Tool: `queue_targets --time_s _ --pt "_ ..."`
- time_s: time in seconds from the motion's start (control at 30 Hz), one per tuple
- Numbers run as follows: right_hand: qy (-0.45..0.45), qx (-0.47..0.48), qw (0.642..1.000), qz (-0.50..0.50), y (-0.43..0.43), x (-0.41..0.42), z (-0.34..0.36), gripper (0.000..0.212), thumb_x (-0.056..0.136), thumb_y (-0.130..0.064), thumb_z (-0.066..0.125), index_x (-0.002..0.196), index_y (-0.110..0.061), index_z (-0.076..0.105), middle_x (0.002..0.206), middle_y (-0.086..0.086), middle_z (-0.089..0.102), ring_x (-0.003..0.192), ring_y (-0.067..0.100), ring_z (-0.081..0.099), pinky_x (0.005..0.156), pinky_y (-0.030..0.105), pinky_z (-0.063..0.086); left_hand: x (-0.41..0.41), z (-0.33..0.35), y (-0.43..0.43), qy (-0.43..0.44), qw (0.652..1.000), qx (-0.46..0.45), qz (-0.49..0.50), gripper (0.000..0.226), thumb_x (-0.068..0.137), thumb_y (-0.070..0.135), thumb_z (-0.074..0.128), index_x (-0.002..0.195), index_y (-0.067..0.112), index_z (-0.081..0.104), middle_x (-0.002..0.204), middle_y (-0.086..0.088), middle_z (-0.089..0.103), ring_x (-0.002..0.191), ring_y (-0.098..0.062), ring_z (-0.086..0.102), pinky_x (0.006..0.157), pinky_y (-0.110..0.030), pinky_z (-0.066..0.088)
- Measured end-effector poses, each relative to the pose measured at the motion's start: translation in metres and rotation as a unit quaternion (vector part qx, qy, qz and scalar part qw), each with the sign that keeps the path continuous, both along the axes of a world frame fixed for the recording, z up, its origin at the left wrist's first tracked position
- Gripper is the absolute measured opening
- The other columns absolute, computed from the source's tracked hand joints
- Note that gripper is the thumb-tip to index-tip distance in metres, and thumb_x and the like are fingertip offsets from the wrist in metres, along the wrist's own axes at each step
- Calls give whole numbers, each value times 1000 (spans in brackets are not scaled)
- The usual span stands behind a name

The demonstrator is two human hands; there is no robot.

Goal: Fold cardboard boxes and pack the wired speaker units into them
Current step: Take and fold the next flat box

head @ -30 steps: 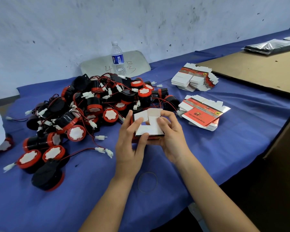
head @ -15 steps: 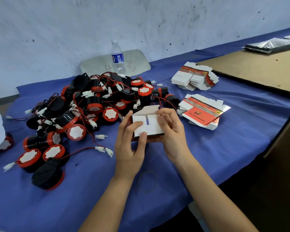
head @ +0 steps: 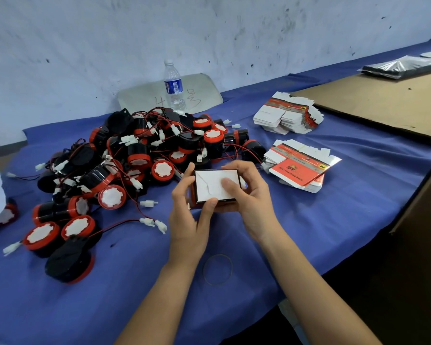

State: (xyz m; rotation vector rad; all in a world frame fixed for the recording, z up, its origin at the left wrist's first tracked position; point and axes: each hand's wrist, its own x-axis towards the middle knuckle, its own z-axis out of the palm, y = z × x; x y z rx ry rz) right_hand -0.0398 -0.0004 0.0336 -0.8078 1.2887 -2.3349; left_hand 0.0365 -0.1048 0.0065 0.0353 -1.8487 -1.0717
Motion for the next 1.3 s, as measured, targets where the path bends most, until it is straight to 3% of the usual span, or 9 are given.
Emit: queue_targets --time_s 0.13,0.3,0.43,0.67,0.8,0.97,1.17,1.23,1.3 --pt "20 36 999 6 2 0 6 37 93 2 56 125 -16 58 109 1 60 86 17 69 59 37 59 2 1 0 -8 1000 8 3 49 93 35 55 137 34 34 149 26 34 139 -6 35 106 -25 39" --pt "26 84 995 35 4 -1 7 35 89 6 57 119 -14 60 109 15 62 83 22 69 62 41 60 5 4 3 -39 998 -37 30 52 96 34 50 142 44 29 153 13 32 141 -8 31 111 -21 31" --pt "41 94 995 18 2 0 4 28 90 2 61 108 -19 57 104 14 64 80 24 69 59 45 60 6 5 3 -66 996 -39 45 51 97 34 45 144 34 26 154 7 32 142 -7 30 113 -23 30" --pt "112 109 986 -59 -2 -2 1 28 86 7 63 105 -12 55 99 -3 59 80 5 61 57 25 53 6 8 5 -70 995 -70 33 52 96 30 45 144 35 24 154 5 31 143 -11 28 114 -23 26" --pt "103 110 987 -62 -4 -3 0 28 86 7 62 106 -12 55 107 5 58 99 35 60 80 52 54 6 8 6 -68 995 -69 31 52 96 28 46 143 35 25 154 5 32 143 -11 29 114 -25 27" --pt "117 109 985 -70 -4 -1 1 30 87 9 59 103 -15 55 103 2 57 88 17 57 77 40 51 7 9 7 -68 995 -65 35 54 97 21 49 143 34 25 154 2 32 143 -10 29 114 -22 26" --pt "132 119 980 -87 -5 -2 -1 30 87 5 62 105 -19 56 109 7 58 95 26 58 85 48 52 6 9 7 -61 995 -64 37 55 95 16 50 143 28 27 153 1 33 142 -6 29 112 -16 24" --pt "123 122 981 -88 -4 -2 0 28 88 4 61 103 -20 57 109 8 59 97 32 60 80 52 55 7 9 8 -58 996 -60 31 56 95 15 51 143 28 27 153 -1 33 142 -8 29 113 -19 25" --pt "95 103 988 -70 -2 -1 2 23 92 1 56 101 -20 59 103 3 61 90 25 62 68 47 59 7 10 8 -53 997 -53 31 56 94 14 52 143 27 28 153 1 34 142 -9 30 113 -19 26"
